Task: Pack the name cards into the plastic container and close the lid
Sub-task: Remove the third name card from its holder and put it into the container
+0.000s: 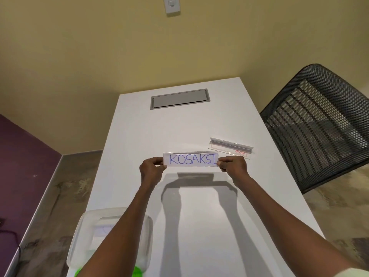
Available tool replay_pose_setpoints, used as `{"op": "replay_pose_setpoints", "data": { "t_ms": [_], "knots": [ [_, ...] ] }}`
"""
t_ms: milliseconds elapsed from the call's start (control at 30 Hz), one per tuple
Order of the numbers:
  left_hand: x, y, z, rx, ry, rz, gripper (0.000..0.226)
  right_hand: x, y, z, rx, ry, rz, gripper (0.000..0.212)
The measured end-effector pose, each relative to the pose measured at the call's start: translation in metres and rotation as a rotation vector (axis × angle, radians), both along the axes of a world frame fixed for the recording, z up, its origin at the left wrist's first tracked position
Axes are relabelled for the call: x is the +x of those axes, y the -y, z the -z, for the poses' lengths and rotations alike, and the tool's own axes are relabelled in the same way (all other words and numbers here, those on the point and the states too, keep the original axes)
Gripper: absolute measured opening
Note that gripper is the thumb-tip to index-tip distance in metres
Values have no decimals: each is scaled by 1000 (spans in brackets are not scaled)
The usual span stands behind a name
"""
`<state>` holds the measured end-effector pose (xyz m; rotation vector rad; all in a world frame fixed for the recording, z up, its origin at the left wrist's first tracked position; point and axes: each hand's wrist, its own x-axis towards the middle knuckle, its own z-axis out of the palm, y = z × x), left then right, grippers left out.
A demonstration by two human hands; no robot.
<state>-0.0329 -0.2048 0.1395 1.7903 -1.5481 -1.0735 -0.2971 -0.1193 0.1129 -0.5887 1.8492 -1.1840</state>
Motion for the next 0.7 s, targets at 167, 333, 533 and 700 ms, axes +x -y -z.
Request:
{"op": "replay_pose_setpoints", "data": {
  "t_ms": [167, 333, 533, 700],
  "knots": [
    [-14, -6, 10, 1, 59, -2, 22, -9, -6, 8, 30, -41, 31, 12],
    [-27, -12, 25, 3, 88, -37, 18, -12, -8, 15, 84, -105, 41, 11],
    [-37, -20, 46, -3, 120, -8, 21, -11, -8, 26, 167, -209, 13, 26],
    [-40, -20, 65, 2, 159, 34, 30, -8, -6, 41, 222, -282, -22, 34]
  ]
}}
